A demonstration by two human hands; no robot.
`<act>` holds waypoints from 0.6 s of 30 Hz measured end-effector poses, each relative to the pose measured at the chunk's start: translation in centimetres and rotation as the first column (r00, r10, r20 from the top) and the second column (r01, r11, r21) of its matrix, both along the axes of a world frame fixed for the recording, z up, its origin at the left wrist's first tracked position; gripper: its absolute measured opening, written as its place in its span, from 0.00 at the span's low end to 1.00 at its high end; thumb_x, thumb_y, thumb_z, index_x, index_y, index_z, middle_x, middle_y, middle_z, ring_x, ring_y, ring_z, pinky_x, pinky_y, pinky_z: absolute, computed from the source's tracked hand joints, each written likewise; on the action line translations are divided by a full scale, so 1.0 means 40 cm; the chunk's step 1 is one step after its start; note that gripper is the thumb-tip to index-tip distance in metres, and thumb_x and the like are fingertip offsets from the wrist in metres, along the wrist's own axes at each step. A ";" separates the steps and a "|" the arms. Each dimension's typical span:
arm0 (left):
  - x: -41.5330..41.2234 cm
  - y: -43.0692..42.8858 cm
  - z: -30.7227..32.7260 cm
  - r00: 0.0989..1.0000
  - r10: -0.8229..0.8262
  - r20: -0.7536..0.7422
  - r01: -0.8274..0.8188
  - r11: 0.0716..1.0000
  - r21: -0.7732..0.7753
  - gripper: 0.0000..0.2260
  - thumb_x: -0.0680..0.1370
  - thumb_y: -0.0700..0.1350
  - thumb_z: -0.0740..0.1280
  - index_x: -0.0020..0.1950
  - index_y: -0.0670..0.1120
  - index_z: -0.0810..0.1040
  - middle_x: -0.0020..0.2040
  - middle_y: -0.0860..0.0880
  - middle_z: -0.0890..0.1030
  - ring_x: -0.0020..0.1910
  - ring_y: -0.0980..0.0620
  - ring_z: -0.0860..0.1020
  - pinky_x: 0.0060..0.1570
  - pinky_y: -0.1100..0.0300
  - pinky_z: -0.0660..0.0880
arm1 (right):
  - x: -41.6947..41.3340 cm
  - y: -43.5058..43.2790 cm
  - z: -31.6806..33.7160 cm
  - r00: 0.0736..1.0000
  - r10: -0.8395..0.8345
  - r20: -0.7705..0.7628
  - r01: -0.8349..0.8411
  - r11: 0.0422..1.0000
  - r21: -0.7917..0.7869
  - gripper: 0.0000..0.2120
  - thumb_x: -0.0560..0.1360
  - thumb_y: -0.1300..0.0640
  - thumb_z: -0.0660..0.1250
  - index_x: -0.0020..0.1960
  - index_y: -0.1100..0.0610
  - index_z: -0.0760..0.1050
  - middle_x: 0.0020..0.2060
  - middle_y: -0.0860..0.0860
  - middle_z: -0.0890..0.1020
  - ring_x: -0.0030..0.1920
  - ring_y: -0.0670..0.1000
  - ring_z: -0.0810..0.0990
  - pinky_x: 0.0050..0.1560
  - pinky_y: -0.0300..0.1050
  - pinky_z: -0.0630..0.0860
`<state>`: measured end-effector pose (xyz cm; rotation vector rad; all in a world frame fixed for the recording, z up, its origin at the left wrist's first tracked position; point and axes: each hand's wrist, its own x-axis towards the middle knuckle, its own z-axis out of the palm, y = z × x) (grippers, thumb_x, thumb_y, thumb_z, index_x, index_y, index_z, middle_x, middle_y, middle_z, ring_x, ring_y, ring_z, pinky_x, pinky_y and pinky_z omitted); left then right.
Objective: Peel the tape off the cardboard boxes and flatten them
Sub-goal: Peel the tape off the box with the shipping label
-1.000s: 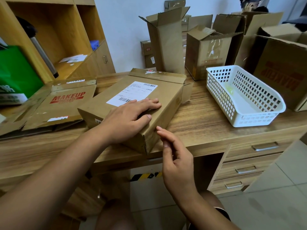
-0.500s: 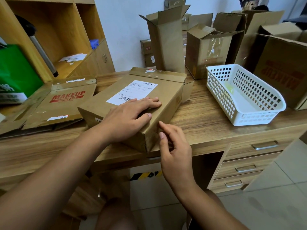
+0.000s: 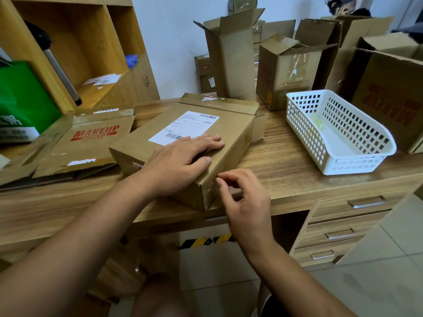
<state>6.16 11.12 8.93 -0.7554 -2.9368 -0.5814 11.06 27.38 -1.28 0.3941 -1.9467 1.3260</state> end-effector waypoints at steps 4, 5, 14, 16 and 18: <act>0.000 0.001 0.000 1.000 0.007 0.003 -0.007 1.000 -0.011 0.24 0.76 0.59 0.52 0.73 0.67 0.66 0.73 0.74 0.62 0.75 0.66 0.59 0.73 0.48 0.62 | -0.011 0.003 0.005 0.998 -0.048 -0.038 0.051 0.995 0.089 0.01 0.77 0.62 0.71 0.48 0.60 0.81 0.44 0.49 0.80 0.46 0.50 0.78 0.46 0.49 0.77; 0.000 0.001 0.000 1.000 0.005 0.001 -0.005 1.000 -0.009 0.25 0.76 0.59 0.52 0.73 0.67 0.66 0.73 0.74 0.62 0.75 0.66 0.60 0.73 0.48 0.62 | -0.014 0.002 0.007 0.998 -0.055 -0.034 0.058 0.994 0.098 0.01 0.77 0.62 0.71 0.48 0.60 0.80 0.43 0.49 0.80 0.45 0.50 0.77 0.45 0.49 0.77; -0.004 0.000 -0.002 1.000 0.003 0.002 -0.003 1.000 -0.002 0.27 0.73 0.63 0.49 0.73 0.67 0.66 0.73 0.74 0.62 0.76 0.66 0.59 0.74 0.46 0.61 | -0.019 0.005 -0.003 0.998 -0.007 -0.060 0.015 0.991 0.131 0.02 0.75 0.62 0.68 0.44 0.61 0.77 0.42 0.50 0.78 0.44 0.51 0.76 0.44 0.50 0.76; -0.004 0.001 -0.002 1.000 0.004 0.005 -0.004 1.000 -0.003 0.27 0.73 0.62 0.49 0.73 0.67 0.66 0.73 0.74 0.62 0.75 0.67 0.59 0.75 0.46 0.61 | -0.011 0.006 -0.011 0.999 0.019 -0.047 -0.014 0.994 0.112 0.02 0.75 0.62 0.68 0.44 0.61 0.77 0.43 0.50 0.77 0.44 0.51 0.77 0.43 0.50 0.76; -0.001 0.002 0.001 1.000 0.006 0.003 -0.006 1.000 -0.007 0.26 0.75 0.61 0.51 0.73 0.67 0.67 0.73 0.74 0.62 0.75 0.67 0.59 0.74 0.48 0.61 | -0.001 0.007 -0.014 0.998 0.056 -0.013 -0.055 0.995 0.079 0.01 0.75 0.63 0.69 0.45 0.61 0.77 0.43 0.49 0.78 0.45 0.51 0.78 0.43 0.51 0.77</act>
